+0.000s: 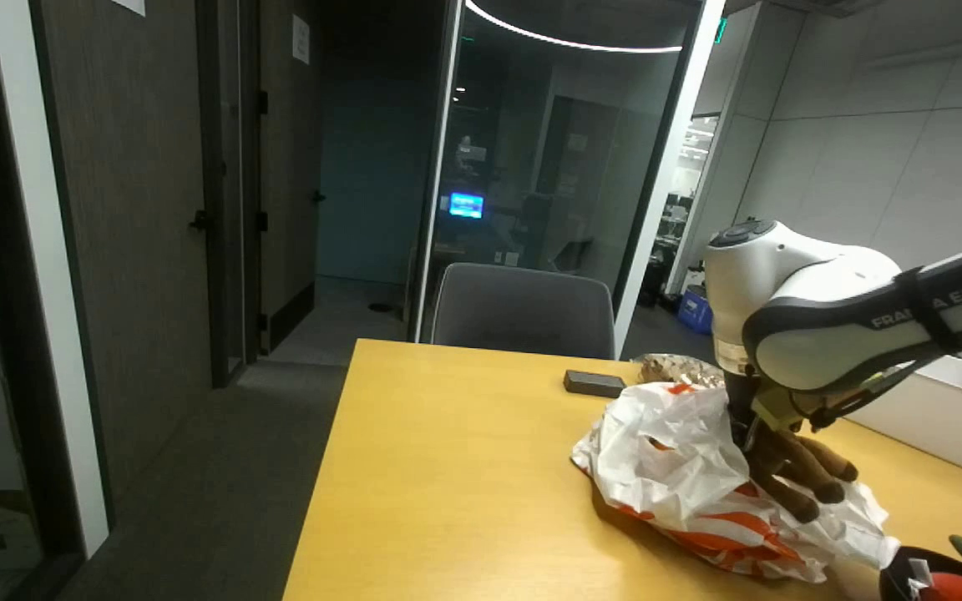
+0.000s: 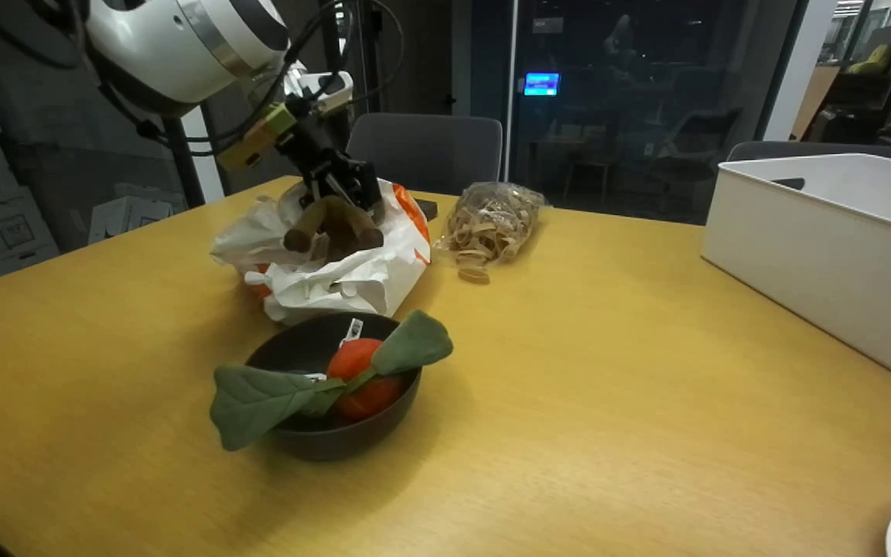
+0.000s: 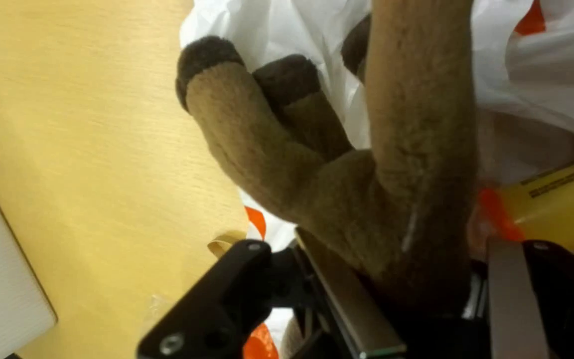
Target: Put the items on the table in the plastic bag
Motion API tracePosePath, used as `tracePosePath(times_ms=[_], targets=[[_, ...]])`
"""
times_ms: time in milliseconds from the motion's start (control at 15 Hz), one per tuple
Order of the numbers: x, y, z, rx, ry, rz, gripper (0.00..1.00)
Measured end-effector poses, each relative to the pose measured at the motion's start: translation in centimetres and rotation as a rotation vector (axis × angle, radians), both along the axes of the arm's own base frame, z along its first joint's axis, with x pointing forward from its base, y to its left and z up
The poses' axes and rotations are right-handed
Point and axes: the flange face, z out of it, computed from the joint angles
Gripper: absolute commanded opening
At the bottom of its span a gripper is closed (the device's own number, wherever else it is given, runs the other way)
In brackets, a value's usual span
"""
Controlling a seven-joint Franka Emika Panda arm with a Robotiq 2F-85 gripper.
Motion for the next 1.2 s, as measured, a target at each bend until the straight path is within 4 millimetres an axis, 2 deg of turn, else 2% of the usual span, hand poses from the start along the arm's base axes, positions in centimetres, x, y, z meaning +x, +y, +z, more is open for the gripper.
tracePosePath(times_ms=[200, 400, 533, 800, 1200], targets=[[1.8, -1.6, -0.4, 0.045, -0.025, -0.041, 0.63], [2.5, -2.7, 0.1, 0.077, -0.025, -0.08, 0.88], [2.8, -3.4, 0.6, 0.091, -0.017, -0.108, 0.99], [2.7, -5.8, 1.8, 0.034, 0.012, -0.195, 1.0], [0.9, -11.8, 4.4, -0.012, 0.085, -0.322, 1.0]])
